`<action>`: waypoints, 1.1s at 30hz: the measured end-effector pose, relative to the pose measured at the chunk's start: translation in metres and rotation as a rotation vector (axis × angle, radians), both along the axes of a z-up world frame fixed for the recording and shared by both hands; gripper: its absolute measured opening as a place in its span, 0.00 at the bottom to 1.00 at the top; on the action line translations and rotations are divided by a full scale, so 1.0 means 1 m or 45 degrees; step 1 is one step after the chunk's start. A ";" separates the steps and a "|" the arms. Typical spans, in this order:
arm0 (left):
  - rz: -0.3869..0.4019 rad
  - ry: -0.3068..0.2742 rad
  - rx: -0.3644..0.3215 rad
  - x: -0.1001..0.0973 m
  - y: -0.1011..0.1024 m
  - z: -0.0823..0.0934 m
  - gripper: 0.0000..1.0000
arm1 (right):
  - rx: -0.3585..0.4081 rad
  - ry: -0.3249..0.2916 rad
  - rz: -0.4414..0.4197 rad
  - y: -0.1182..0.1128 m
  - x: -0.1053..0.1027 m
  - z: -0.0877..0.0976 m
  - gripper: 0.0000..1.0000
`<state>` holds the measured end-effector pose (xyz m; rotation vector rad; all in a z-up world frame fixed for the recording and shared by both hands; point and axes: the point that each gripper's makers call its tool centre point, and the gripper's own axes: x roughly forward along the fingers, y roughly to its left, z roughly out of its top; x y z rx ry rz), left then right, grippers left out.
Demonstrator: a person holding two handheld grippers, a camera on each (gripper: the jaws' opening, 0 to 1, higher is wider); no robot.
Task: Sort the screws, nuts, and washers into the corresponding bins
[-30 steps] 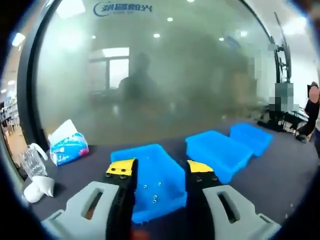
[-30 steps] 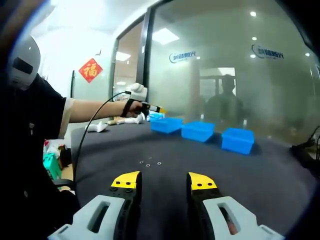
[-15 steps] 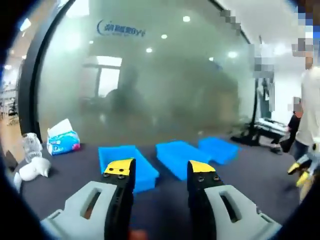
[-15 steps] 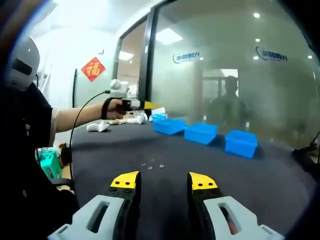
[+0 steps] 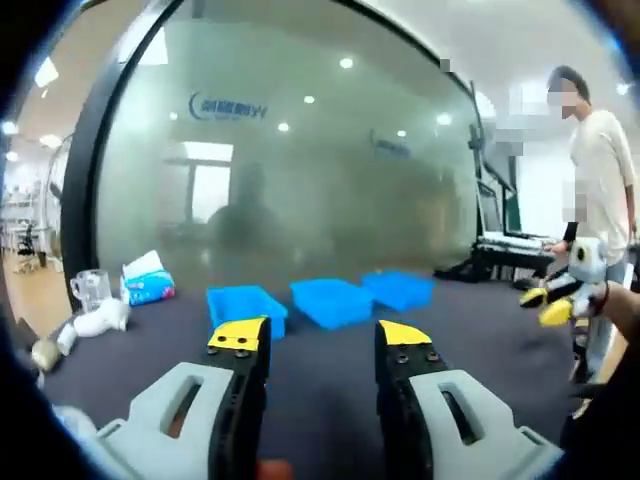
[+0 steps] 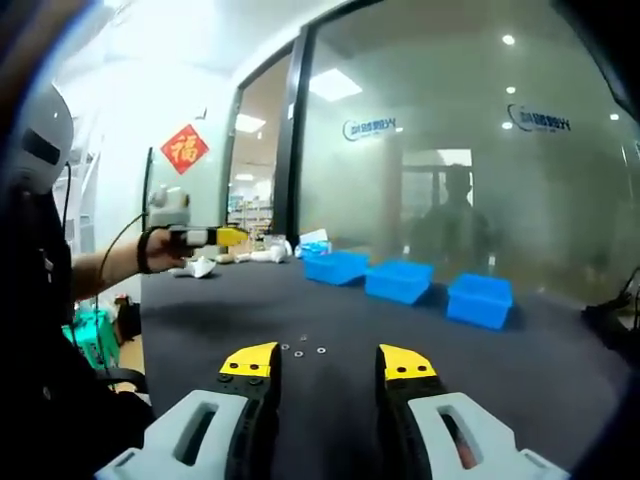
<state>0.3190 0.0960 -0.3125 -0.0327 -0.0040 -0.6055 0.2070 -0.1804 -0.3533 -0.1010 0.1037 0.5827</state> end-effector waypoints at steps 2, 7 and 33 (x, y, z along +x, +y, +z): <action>0.002 0.011 -0.018 -0.013 0.004 -0.006 0.41 | -0.003 -0.001 -0.003 0.000 0.001 0.000 0.34; 0.028 0.026 0.001 -0.042 0.012 -0.021 0.42 | -0.006 0.004 0.000 0.002 0.002 0.000 0.35; -0.162 0.112 0.072 -0.085 -0.004 -0.049 0.44 | -0.034 0.042 0.032 -0.002 -0.002 -0.010 0.35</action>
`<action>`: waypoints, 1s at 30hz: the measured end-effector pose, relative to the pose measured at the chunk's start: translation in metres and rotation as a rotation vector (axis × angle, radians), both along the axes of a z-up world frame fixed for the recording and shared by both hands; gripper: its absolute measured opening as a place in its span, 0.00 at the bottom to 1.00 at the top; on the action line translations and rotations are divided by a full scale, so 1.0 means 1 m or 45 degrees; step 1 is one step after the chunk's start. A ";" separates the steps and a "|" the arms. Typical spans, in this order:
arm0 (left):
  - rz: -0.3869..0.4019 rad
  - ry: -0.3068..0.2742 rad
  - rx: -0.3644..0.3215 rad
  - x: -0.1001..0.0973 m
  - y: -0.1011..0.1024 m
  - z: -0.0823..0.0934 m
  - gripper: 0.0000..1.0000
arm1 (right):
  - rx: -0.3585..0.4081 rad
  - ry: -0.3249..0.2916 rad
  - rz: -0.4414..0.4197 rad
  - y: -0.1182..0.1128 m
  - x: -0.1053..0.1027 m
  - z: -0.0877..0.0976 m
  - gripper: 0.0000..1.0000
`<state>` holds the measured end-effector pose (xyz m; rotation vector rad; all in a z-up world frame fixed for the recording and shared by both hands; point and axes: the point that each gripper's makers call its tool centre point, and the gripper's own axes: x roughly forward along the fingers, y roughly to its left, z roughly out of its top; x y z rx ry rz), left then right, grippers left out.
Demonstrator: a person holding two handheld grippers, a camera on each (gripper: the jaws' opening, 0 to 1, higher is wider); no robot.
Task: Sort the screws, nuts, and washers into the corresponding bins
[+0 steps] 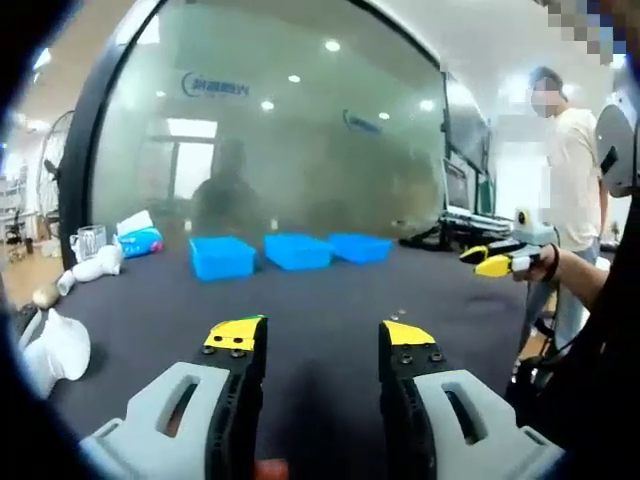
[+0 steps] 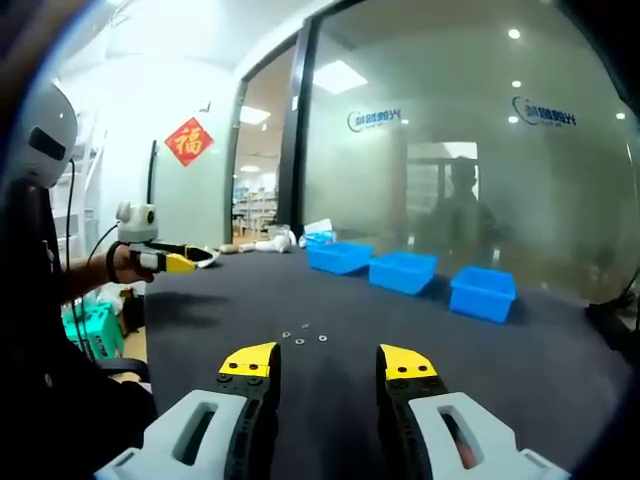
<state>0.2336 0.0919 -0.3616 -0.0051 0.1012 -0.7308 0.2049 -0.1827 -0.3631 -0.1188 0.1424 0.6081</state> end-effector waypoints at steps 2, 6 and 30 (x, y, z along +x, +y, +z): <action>-0.028 0.004 0.010 0.000 -0.002 0.000 0.44 | -0.007 0.003 0.004 0.000 -0.001 -0.001 0.35; -0.066 0.017 0.037 0.001 -0.002 -0.002 0.44 | -0.029 0.013 0.023 0.002 -0.003 -0.003 0.35; -0.147 0.092 0.142 -0.006 0.000 -0.020 0.43 | -0.384 0.190 0.309 0.015 0.012 -0.014 0.37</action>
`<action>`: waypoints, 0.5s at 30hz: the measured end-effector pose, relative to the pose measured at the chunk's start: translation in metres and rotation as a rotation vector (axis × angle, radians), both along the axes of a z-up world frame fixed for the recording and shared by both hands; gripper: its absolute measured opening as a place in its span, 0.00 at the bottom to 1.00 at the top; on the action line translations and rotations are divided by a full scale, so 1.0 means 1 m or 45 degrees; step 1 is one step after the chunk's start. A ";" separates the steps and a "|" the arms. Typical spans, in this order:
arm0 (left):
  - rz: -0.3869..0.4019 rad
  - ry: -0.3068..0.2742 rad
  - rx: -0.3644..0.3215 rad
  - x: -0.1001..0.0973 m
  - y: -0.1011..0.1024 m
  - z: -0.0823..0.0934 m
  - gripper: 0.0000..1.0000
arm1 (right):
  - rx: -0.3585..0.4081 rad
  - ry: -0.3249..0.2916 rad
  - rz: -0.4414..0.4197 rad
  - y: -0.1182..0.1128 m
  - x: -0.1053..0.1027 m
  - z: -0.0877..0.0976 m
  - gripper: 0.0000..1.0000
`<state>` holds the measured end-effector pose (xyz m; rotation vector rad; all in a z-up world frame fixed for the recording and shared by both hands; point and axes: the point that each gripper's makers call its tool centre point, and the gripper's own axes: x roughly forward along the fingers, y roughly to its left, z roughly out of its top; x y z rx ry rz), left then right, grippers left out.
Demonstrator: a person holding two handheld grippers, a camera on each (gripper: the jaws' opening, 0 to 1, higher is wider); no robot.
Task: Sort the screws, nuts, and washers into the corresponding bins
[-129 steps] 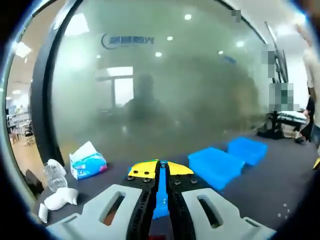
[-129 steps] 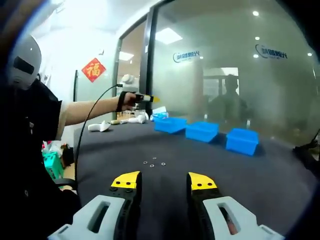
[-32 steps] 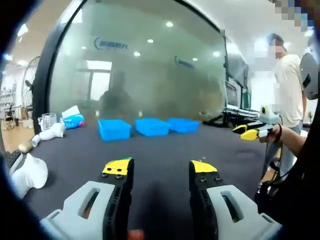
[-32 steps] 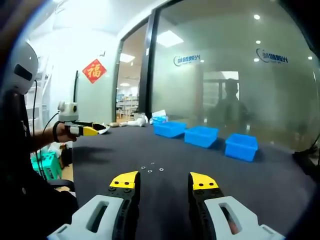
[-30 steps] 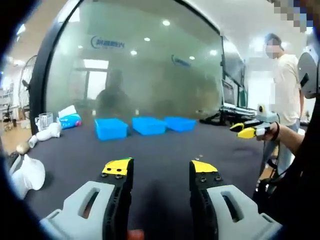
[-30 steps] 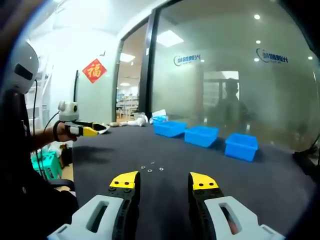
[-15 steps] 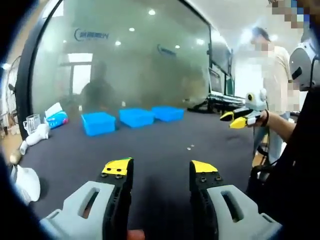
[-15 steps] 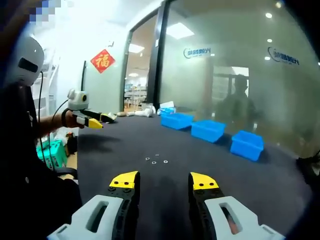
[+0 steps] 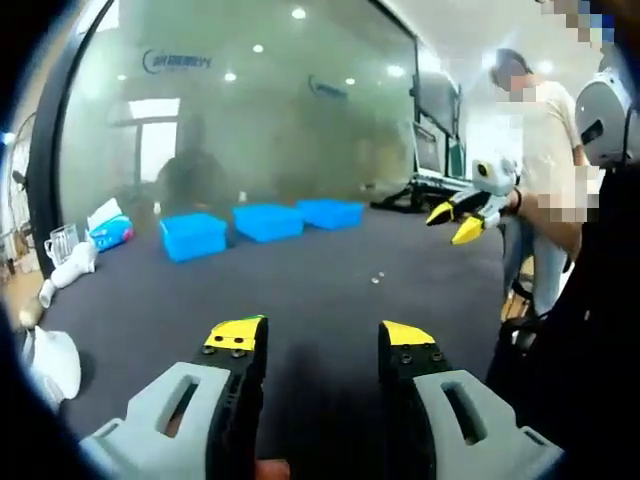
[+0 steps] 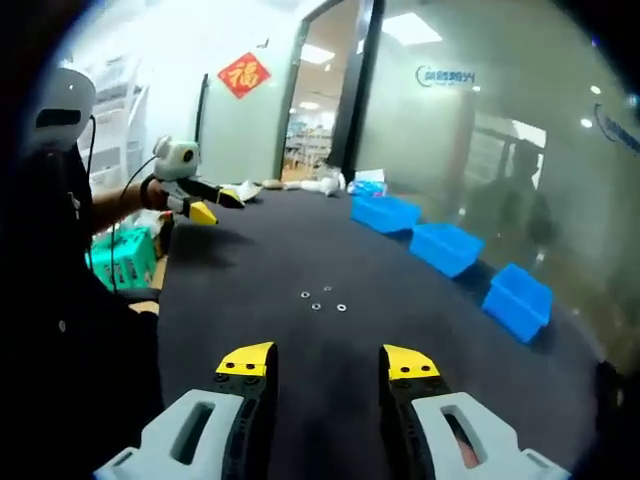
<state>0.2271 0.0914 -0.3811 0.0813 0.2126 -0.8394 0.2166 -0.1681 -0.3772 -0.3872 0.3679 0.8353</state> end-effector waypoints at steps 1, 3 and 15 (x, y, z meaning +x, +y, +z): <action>-0.002 0.004 -0.003 0.000 0.000 0.000 0.43 | -0.015 0.011 0.018 0.001 0.001 -0.001 0.37; -0.008 0.003 0.001 -0.002 -0.001 0.000 0.43 | -0.080 0.025 0.060 0.004 0.004 -0.004 0.37; 0.017 0.002 0.005 -0.002 0.005 -0.002 0.43 | -0.247 0.093 0.216 0.026 0.035 -0.009 0.34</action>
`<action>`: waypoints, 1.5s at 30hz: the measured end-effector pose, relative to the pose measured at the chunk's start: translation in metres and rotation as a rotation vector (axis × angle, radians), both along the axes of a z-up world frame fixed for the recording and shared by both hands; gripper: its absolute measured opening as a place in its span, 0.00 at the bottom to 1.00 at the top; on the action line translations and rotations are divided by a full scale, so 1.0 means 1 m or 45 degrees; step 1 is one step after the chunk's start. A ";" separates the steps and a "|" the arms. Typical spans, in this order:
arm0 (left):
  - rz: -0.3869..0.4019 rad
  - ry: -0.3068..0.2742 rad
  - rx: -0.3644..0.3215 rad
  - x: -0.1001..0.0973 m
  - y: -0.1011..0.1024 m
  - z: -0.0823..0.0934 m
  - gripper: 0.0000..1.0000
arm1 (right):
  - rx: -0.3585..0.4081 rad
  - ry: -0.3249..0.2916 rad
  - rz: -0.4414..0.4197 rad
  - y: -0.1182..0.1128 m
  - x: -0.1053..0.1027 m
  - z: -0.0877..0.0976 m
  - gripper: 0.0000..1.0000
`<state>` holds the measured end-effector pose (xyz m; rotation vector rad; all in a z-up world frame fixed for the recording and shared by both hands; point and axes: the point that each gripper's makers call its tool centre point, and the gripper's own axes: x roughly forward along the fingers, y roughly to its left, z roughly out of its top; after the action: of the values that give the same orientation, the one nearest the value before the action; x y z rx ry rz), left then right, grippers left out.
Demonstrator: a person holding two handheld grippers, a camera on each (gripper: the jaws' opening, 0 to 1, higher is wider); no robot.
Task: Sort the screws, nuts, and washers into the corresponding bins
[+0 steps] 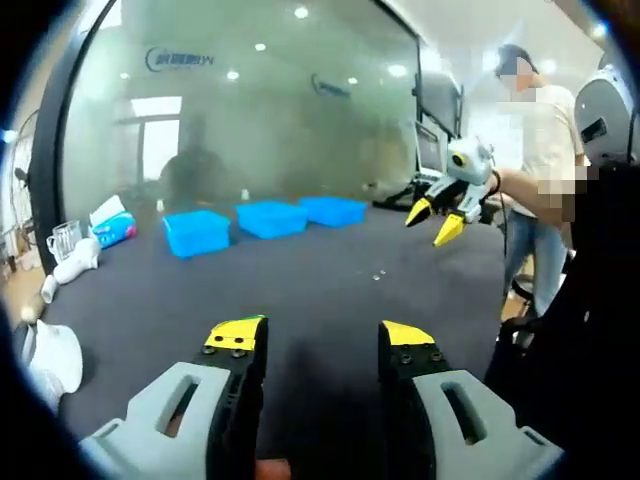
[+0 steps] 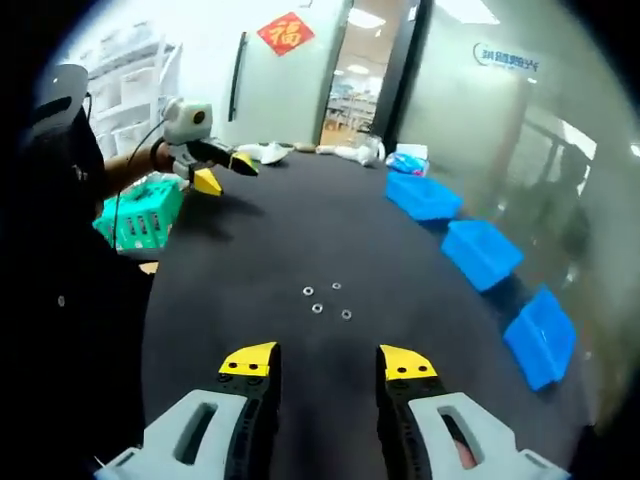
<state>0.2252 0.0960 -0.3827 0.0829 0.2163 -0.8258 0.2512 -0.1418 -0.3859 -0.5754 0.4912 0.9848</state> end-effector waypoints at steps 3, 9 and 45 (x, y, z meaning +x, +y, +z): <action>0.014 -0.009 0.002 0.001 0.003 0.000 0.43 | -0.012 0.010 0.018 0.008 0.009 -0.002 0.34; 0.020 -0.012 0.009 0.001 0.006 -0.001 0.43 | -0.056 0.037 0.025 0.021 0.029 -0.013 0.31; 0.105 -0.002 -0.047 0.008 0.018 -0.001 0.41 | -0.081 0.297 -0.015 0.043 0.043 -0.054 0.10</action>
<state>0.2327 0.1141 -0.3841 0.0396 0.2017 -0.7473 0.2943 -0.0984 -0.4396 -0.5164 0.7346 1.0336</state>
